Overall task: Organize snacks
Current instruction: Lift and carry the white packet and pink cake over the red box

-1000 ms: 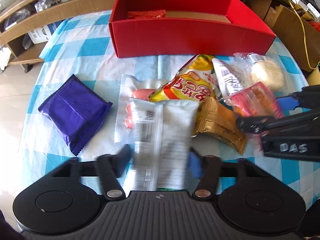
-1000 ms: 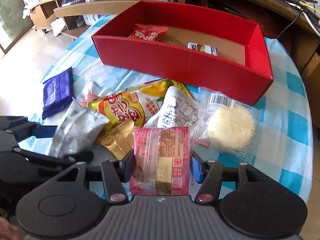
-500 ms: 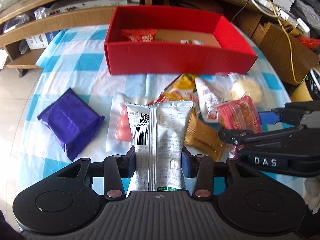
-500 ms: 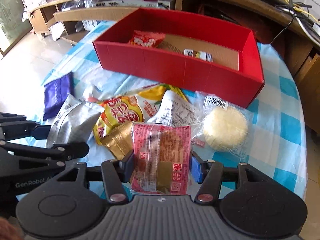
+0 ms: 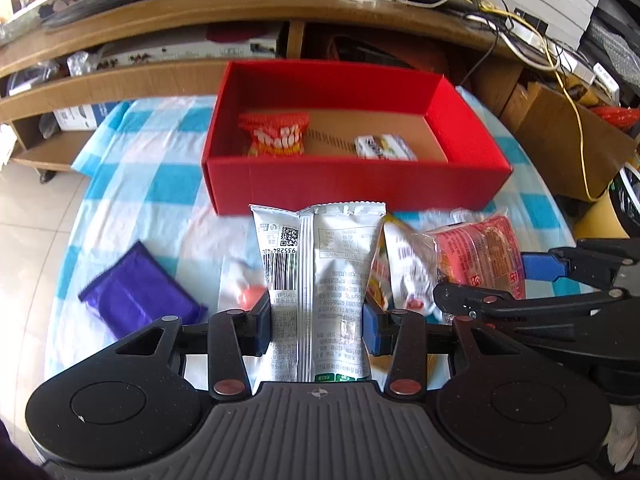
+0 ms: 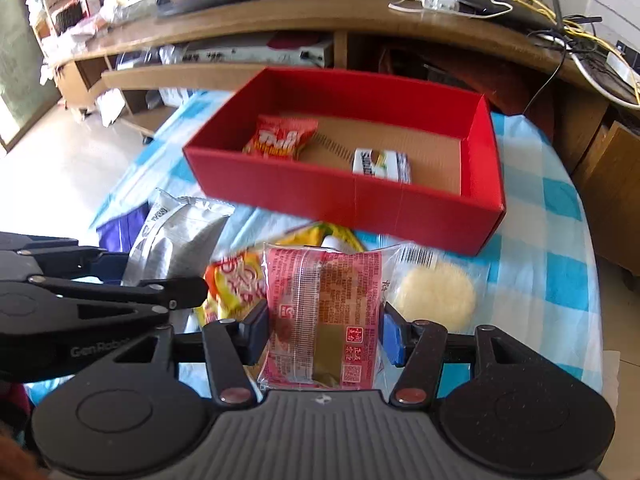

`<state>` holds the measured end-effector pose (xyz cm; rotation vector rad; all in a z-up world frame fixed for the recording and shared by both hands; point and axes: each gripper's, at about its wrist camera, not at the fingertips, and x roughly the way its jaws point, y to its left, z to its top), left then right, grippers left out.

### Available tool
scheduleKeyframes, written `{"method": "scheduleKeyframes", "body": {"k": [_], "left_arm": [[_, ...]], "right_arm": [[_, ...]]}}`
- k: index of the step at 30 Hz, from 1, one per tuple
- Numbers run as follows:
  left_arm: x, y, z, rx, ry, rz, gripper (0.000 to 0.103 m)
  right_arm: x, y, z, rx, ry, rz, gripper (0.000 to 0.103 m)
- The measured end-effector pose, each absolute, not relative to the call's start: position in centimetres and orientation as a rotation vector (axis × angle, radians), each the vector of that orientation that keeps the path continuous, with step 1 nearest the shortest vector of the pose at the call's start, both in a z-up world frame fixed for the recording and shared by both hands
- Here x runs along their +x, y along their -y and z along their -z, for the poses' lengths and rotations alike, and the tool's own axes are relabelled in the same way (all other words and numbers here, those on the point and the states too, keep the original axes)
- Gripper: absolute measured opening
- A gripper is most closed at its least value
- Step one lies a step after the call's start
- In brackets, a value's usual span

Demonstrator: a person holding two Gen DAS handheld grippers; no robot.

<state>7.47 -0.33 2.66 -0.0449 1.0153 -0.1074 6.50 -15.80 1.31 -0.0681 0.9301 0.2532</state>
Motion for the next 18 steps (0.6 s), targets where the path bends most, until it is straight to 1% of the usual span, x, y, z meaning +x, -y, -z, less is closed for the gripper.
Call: {"method": "scheduleKeyframes", "body": {"k": [18], "left_arm": [[11.4, 1.2, -5.3, -0.029, -0.924, 0.095, 0.049]], "right_arm": [[10.0, 17.1, -4.4, 0.019, -0.85, -0.183, 0.067]]}}
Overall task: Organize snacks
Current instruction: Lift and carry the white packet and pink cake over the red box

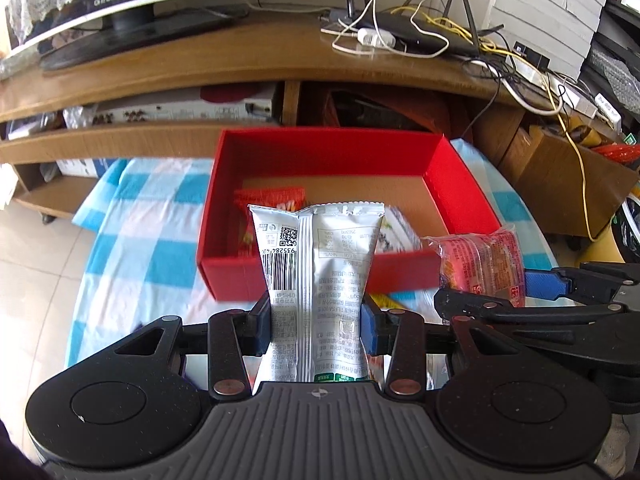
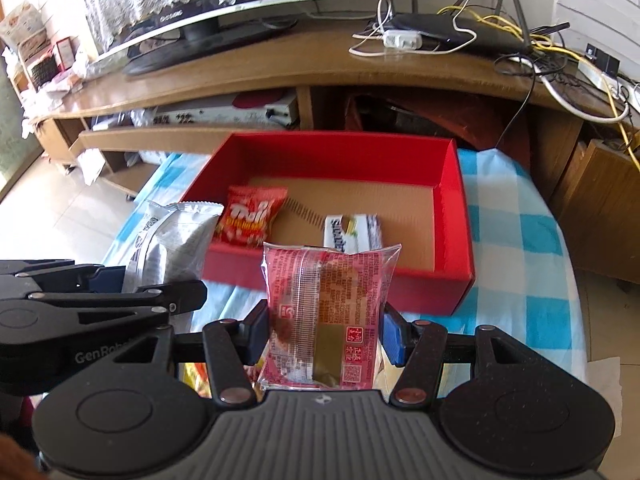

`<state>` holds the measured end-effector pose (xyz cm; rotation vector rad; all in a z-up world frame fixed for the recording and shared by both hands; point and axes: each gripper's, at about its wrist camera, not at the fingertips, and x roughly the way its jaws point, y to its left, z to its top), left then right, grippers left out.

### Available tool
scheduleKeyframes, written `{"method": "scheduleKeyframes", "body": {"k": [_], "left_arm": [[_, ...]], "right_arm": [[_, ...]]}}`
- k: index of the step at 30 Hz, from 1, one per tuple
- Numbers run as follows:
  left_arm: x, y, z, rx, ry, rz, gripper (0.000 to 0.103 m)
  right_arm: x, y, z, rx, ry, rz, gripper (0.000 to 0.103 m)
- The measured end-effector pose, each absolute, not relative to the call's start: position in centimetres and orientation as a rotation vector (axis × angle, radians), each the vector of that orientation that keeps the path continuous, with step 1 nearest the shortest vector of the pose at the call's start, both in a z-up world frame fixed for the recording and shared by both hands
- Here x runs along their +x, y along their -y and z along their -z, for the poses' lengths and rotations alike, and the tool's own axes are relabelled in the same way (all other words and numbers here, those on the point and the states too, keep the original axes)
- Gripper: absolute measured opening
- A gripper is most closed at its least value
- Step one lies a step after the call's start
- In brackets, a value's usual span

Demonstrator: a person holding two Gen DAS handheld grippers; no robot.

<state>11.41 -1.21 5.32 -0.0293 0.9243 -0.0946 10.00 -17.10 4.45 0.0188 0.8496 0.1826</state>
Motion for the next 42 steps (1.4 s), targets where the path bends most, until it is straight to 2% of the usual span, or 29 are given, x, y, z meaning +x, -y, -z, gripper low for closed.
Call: {"method": "scheduleKeyframes", "body": {"k": [18, 42], "left_arm": [[17.3, 1.7, -6.1, 0.004, -0.873, 0.06, 0.047], [23.2, 1.8, -2.0, 0.029, -0.922, 0.018, 0.046]], "right_arm": [[16.2, 17.7, -5.6, 0.042, -0.806, -0.139, 0.067], [23.0, 18.0, -1.5, 0.037, -0.853, -0.144, 0.067]]}}
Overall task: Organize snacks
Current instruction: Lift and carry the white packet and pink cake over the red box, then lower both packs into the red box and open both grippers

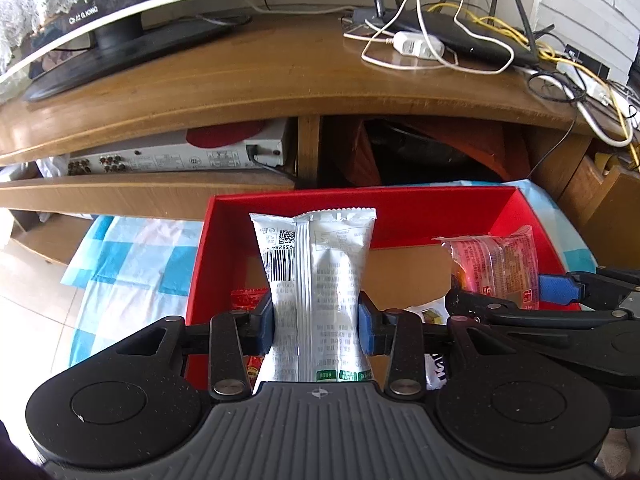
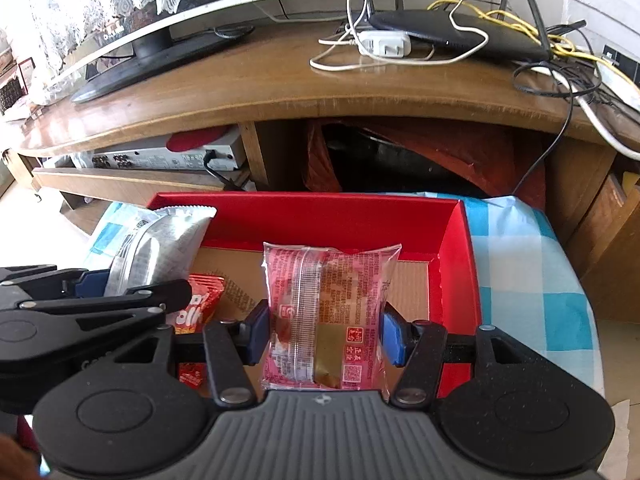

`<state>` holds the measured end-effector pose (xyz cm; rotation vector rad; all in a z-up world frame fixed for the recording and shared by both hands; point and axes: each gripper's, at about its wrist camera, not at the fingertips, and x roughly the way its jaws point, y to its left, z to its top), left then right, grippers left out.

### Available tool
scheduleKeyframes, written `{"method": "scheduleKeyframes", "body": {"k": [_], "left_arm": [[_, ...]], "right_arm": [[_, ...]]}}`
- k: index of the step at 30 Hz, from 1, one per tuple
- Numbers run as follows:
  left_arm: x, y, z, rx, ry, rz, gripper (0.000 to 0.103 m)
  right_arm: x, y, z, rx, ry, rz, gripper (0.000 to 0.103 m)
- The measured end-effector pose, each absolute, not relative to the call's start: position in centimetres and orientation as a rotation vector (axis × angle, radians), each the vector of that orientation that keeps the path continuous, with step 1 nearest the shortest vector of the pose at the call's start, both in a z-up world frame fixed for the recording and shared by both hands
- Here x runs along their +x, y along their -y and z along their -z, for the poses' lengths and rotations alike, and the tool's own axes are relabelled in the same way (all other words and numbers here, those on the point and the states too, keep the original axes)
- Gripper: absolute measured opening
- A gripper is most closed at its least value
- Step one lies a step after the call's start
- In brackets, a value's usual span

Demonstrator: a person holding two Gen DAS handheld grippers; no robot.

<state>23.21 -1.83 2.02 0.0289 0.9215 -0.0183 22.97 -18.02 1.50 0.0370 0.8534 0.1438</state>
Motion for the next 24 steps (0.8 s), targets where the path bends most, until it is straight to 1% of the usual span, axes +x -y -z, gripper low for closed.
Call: {"method": "scheduleKeyframes", "body": {"k": [16, 22, 24], "left_arm": [[24.1, 1.8, 1.1, 0.055, -0.984, -0.009, 0.047], [24.2, 1.7, 1.6, 0.066, -0.993, -0.018, 0.05], [24.2, 1.7, 1.7, 0.07, -0.994, -0.021, 0.052]], "right_arm": [[24.3, 17.5, 1.7, 0.004, -0.907, -0.147, 0.067], [24.6, 17.3, 2.2, -0.006, -0.917, -0.151, 0.068], [24.6, 17.3, 2.3, -0.009, -0.921, -0.147, 0.068]]}}
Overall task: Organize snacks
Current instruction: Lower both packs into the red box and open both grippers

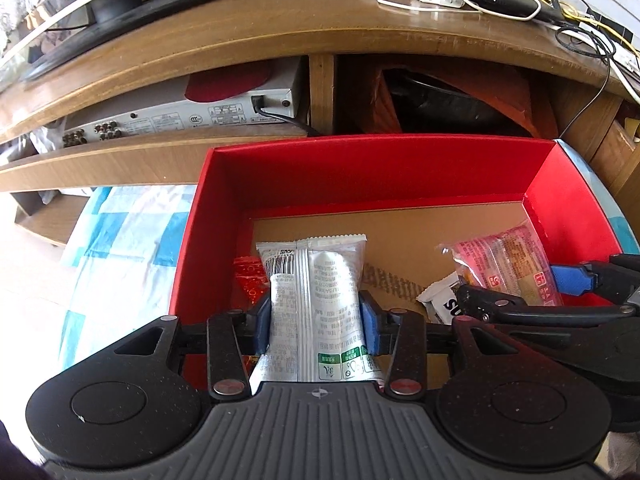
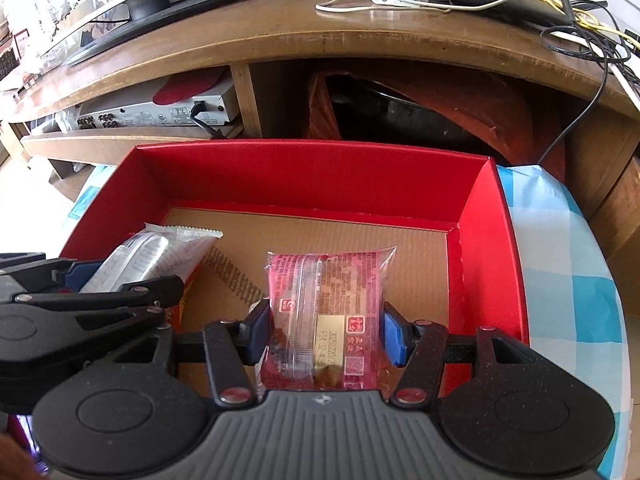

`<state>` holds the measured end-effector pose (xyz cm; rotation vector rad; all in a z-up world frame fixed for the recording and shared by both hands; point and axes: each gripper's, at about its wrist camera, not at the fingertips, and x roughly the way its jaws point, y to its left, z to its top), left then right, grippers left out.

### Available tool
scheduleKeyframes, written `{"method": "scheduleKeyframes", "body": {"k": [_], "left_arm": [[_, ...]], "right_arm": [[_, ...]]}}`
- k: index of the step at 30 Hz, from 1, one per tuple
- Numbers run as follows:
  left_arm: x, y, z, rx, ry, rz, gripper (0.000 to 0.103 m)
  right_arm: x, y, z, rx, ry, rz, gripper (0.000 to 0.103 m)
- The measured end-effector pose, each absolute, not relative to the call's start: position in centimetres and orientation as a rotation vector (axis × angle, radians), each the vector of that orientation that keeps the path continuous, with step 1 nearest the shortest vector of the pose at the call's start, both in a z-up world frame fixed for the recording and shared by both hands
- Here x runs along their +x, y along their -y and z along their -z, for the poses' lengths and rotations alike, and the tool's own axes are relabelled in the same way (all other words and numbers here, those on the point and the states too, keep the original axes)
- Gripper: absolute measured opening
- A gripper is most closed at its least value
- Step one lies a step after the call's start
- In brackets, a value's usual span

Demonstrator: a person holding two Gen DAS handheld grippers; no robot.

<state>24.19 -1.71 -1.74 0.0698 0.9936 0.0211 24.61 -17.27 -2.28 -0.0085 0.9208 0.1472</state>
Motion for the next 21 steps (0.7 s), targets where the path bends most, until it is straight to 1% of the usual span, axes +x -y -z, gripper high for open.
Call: {"method": "scheduleKeyframes", "body": {"k": [4, 6, 9, 18, 21], "left_arm": [[24.1, 1.7, 1.8, 0.065, -1.0, -0.028, 0.058], [24.1, 1.6, 1.8, 0.063, -0.997, -0.041, 0.064], [24.0, 1.2, 1.5, 0.055, -0.986, -0.049, 0.07], [23.4, 1.0, -0.5, 0.022, -0.949, -0.025, 0.08], [23.0, 1.0, -1.2, 0.019, -0.937, -0.017, 0.082]], "right_arm": [[24.5, 17.1, 2.3, -0.024, -0.915, -0.14, 0.068], [24.4, 17.2, 2.2, -0.021, -0.91, -0.135, 0.068], [24.2, 17.5, 1.9, -0.013, -0.9, -0.127, 0.069], [23.6, 18.3, 0.1, 0.01, -0.859, -0.111, 0.069], [23.1, 18.4, -0.5, 0.015, -0.849, -0.112, 0.069]]}}
